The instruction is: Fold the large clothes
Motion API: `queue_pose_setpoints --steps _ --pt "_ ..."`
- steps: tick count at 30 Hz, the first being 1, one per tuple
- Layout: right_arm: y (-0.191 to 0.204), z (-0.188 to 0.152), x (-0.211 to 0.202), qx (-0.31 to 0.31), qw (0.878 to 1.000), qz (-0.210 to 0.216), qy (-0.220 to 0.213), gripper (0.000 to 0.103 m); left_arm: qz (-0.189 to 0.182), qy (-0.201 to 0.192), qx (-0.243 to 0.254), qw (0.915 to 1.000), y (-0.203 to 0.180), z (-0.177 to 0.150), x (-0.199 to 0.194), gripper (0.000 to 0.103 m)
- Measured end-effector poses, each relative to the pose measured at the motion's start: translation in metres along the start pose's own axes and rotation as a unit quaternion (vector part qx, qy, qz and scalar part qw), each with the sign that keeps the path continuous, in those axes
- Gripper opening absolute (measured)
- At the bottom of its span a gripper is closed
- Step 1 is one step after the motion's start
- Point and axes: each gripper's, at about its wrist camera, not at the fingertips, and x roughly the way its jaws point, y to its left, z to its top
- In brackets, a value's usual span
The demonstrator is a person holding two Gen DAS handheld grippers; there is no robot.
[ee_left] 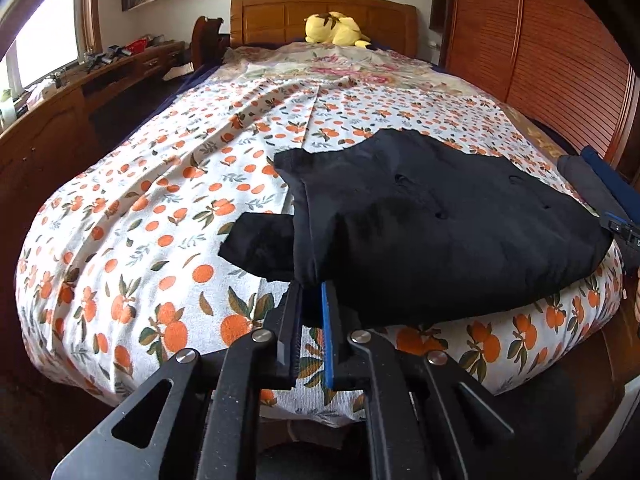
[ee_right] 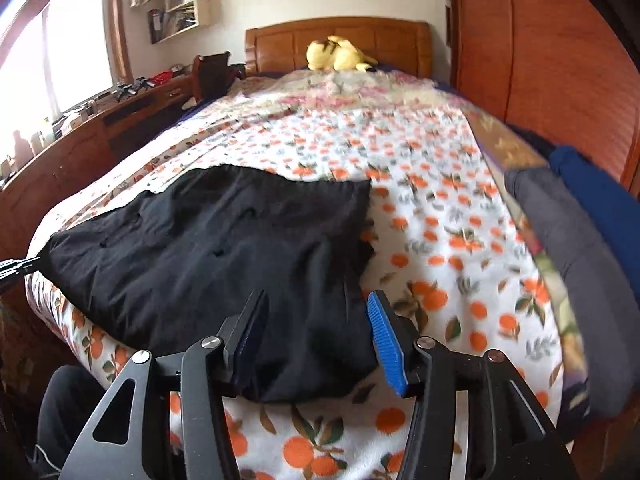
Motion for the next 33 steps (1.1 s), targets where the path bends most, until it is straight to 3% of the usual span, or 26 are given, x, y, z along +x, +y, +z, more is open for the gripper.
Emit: queue_pose_setpoints --steps 2,3,8,12,15,22,26,33 --pt "0.008 0.004 0.003 -0.016 1.000 -0.004 -0.002 0.056 0.004 -0.017 0.000 0.9999 0.000 0.000 -0.010 0.023" --pt "0.011 0.005 0.005 -0.014 1.000 0.001 0.001 0.056 0.002 -0.026 -0.005 0.9997 0.001 0.000 -0.016 0.036" --pt "0.013 0.000 0.010 -0.011 1.000 0.002 0.025 0.060 -0.028 -0.040 -0.013 0.9987 -0.001 0.005 -0.030 0.050" --pt "0.008 -0.001 0.006 -0.005 0.999 -0.011 0.032 0.067 -0.059 -0.057 -0.006 0.9966 -0.014 0.009 -0.035 0.079" --pt "0.004 0.000 -0.003 0.009 1.000 -0.012 0.026 0.073 -0.076 -0.053 0.004 0.9957 -0.030 0.014 -0.032 0.079" --pt "-0.009 -0.011 -0.004 0.056 0.998 -0.013 0.026 0.074 -0.104 -0.056 0.058 0.9913 -0.076 0.030 -0.020 0.079" --pt "-0.025 -0.016 0.015 0.091 0.994 0.001 0.057 0.075 -0.122 -0.047 0.060 0.9896 -0.096 0.036 -0.001 0.079" --pt "-0.038 -0.025 0.037 0.125 0.988 0.021 0.089 0.077 -0.104 -0.004 0.056 0.9930 -0.123 0.024 0.031 0.079"
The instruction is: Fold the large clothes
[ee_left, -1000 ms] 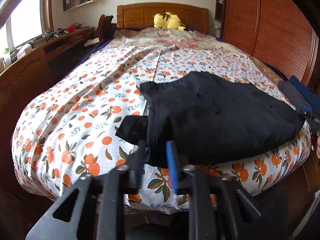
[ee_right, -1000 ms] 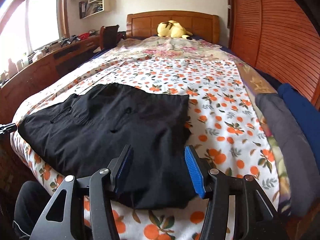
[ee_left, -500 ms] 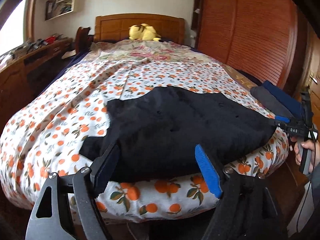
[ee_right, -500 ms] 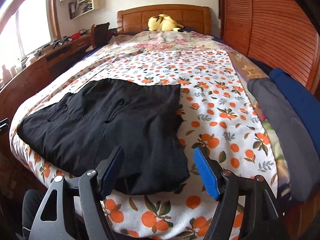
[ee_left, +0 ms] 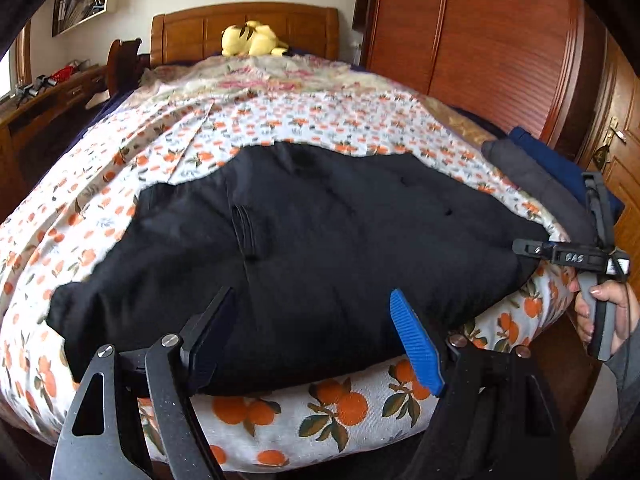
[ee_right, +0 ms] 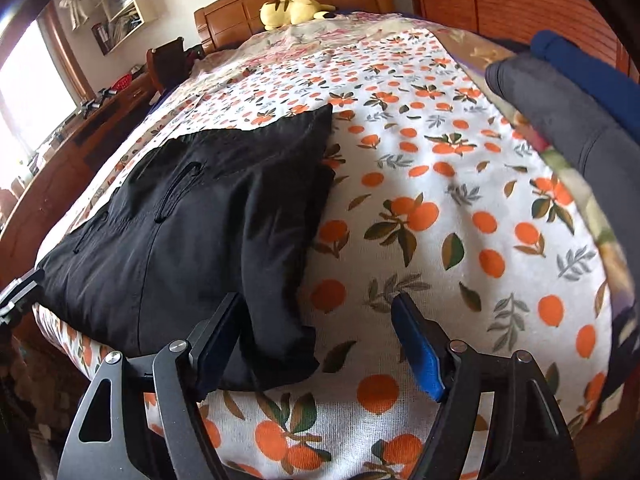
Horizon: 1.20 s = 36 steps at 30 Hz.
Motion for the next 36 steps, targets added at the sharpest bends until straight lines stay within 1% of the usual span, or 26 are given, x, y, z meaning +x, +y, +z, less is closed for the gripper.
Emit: queue_pose_setpoints --steps 2,5,6,7,9,10,11,12,14,15,18,22,25,28,31,33,36 --pt "0.000 0.000 0.001 0.006 1.000 0.006 0.002 0.077 0.012 0.003 0.004 0.9999 -0.005 -0.002 0.004 0.079" --pt "0.001 -0.001 0.007 0.008 1.000 0.018 0.008 0.077 0.009 0.008 0.000 0.9999 -0.008 -0.002 0.011 0.079" --pt "0.004 -0.002 0.008 0.003 1.000 0.017 0.008 0.073 0.010 0.010 -0.002 0.9999 -0.009 -0.002 0.012 0.079" --pt "0.005 -0.004 0.011 -0.003 1.000 0.019 0.008 0.069 0.010 0.011 -0.002 0.9999 -0.009 -0.003 0.014 0.079" --pt "0.010 -0.004 0.013 -0.014 1.000 0.026 0.010 0.057 0.011 0.015 0.002 0.9998 -0.012 -0.003 0.018 0.079" --pt "0.011 -0.004 0.015 -0.017 0.999 0.029 0.011 0.053 0.012 0.017 0.005 0.9998 -0.015 -0.003 0.020 0.079" --pt "0.012 -0.004 0.016 -0.019 0.999 0.036 0.013 0.042 0.011 0.020 0.008 0.9997 -0.017 -0.003 0.023 0.079" --pt "0.010 -0.002 0.018 -0.018 0.999 0.046 0.015 0.034 0.009 0.025 0.009 0.9996 -0.019 -0.004 0.025 0.079" --pt "0.011 -0.002 0.018 -0.018 0.998 0.058 0.014 0.024 0.015 0.032 0.016 0.9992 -0.024 -0.004 0.031 0.079" --pt "0.011 -0.002 0.017 -0.021 0.998 0.057 0.011 0.021 0.022 0.035 0.022 0.9989 -0.027 -0.004 0.033 0.079" --pt "0.012 0.000 0.011 -0.024 0.998 0.065 -0.008 0.017 0.029 0.052 0.032 0.9977 -0.032 -0.008 0.043 0.079" --pt "0.013 0.009 -0.014 -0.013 0.993 0.101 -0.055 0.016 0.027 0.054 0.026 0.9978 -0.029 -0.013 0.048 0.079" --pt "0.025 0.010 -0.028 -0.035 0.992 0.100 -0.074 0.016 0.023 0.056 0.029 0.9978 -0.027 -0.016 0.050 0.079" --pt "0.034 0.010 -0.035 -0.049 0.990 0.103 -0.084 0.016 0.012 0.053 0.024 0.9982 -0.023 -0.017 0.049 0.079" --pt "0.034 0.012 -0.037 -0.045 0.989 0.109 -0.087 0.016 -0.005 0.050 0.013 0.9987 -0.017 -0.016 0.043 0.079" --pt "0.034 0.014 -0.036 -0.042 0.989 0.113 -0.090 0.016 -0.026 0.040 -0.003 0.9989 -0.010 -0.012 0.032 0.079" --pt "0.037 0.016 -0.033 -0.039 0.987 0.120 -0.095 0.016 -0.038 0.025 -0.015 0.9988 0.003 -0.008 0.015 0.079"
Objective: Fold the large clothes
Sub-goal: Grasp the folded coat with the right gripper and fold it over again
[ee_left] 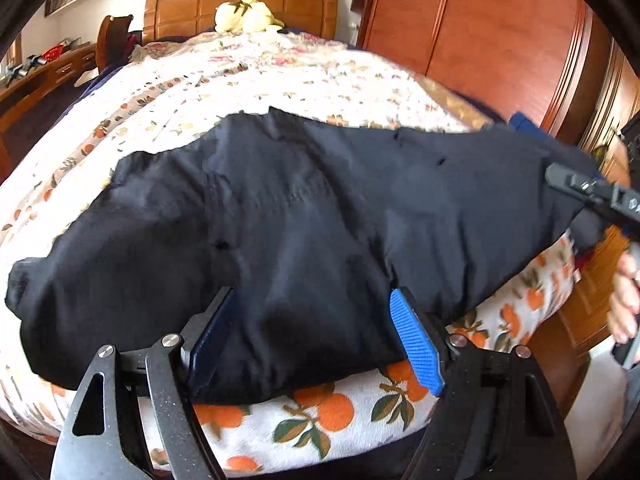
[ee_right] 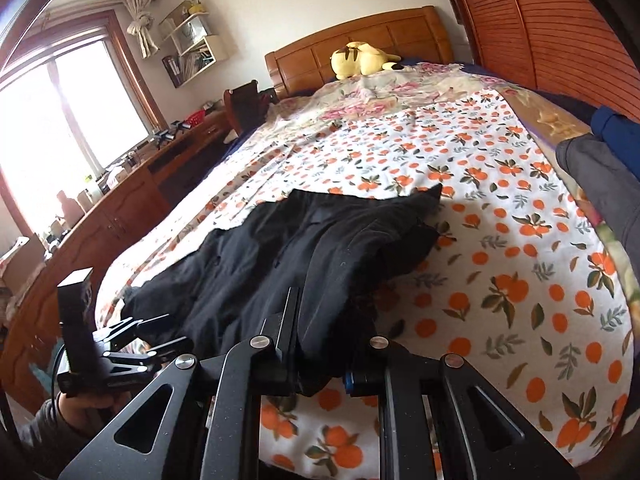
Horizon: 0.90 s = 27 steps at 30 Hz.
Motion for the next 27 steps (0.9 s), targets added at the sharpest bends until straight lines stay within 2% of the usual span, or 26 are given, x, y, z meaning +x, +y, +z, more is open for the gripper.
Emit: queue_pose_setpoints --steps 4,10,20,27 --pt "0.013 0.007 0.005 0.002 1.000 0.012 -0.012 0.016 -0.002 -0.015 0.002 0.9999 0.020 0.004 -0.027 0.079" --pt "0.046 0.016 0.016 -0.037 0.999 0.014 -0.014 0.016 0.015 -0.042 0.009 0.9990 0.054 0.001 -0.064 0.079" --pt "0.093 0.026 0.047 -0.075 0.997 0.009 -0.025 0.016 0.030 -0.079 -0.021 0.9962 0.109 -0.015 -0.108 0.079" --pt "0.127 0.036 0.078 -0.105 0.993 0.043 -0.021 0.015 0.054 -0.086 -0.038 0.9941 0.142 -0.025 -0.128 0.079"
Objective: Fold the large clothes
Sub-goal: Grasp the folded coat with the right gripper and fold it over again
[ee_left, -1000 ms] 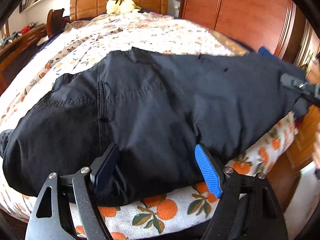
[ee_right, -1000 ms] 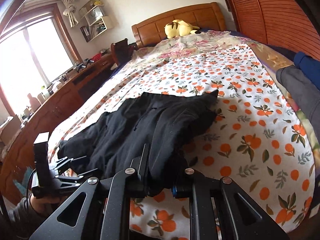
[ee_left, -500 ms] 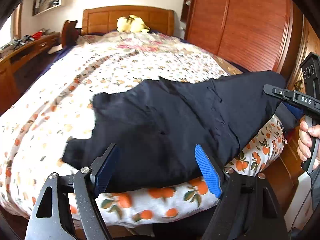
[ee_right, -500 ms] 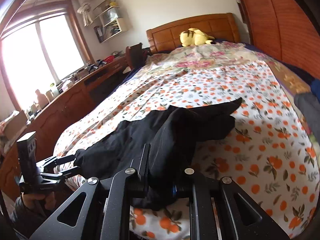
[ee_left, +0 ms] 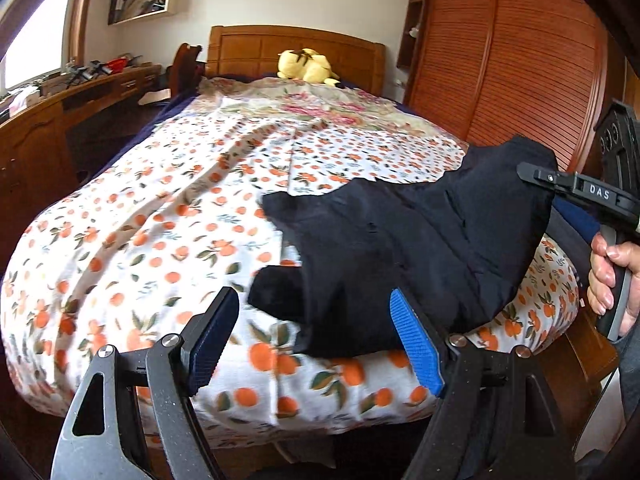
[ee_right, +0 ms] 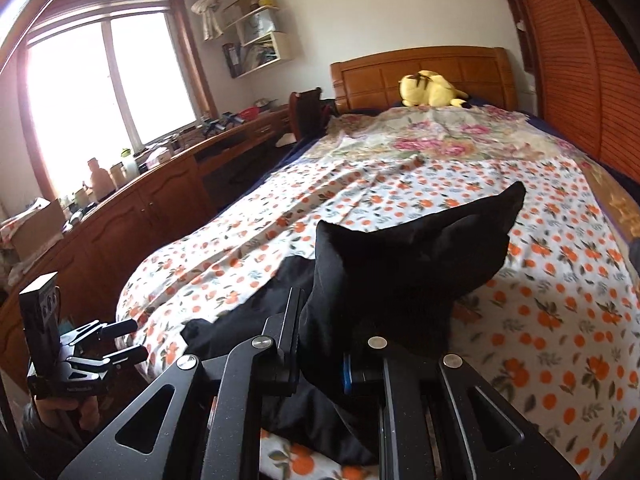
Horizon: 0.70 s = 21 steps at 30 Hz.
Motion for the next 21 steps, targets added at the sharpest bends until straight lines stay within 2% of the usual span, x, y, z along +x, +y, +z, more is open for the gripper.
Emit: queue_pose_setpoints --steps 6,11,13,16,18,21 --pt "0.033 0.016 0.043 -0.038 0.998 0.052 0.010 0.014 0.027 -0.009 -0.020 0.9994 0.026 -0.004 -0.016 0.079" --pt "0.054 0.007 0.090 -0.064 0.993 0.089 0.046 0.014 0.050 -0.006 -0.030 0.9983 0.043 -0.010 -0.025 0.079" --pt "0.054 -0.003 0.113 -0.062 0.992 0.086 0.069 0.014 0.057 -0.006 -0.032 0.9979 0.046 -0.013 -0.028 0.079" --pt "0.046 -0.022 0.140 -0.056 0.991 0.057 0.108 0.014 0.061 -0.004 -0.039 0.9974 0.051 -0.014 -0.028 0.079" --pt "0.042 -0.028 0.144 -0.060 0.990 0.053 0.113 0.015 0.059 -0.003 -0.042 0.9974 0.051 -0.016 -0.026 0.079" --pt "0.035 -0.023 0.133 -0.076 0.990 0.041 0.109 0.027 0.054 -0.001 -0.042 0.9976 0.048 -0.017 -0.024 0.079"
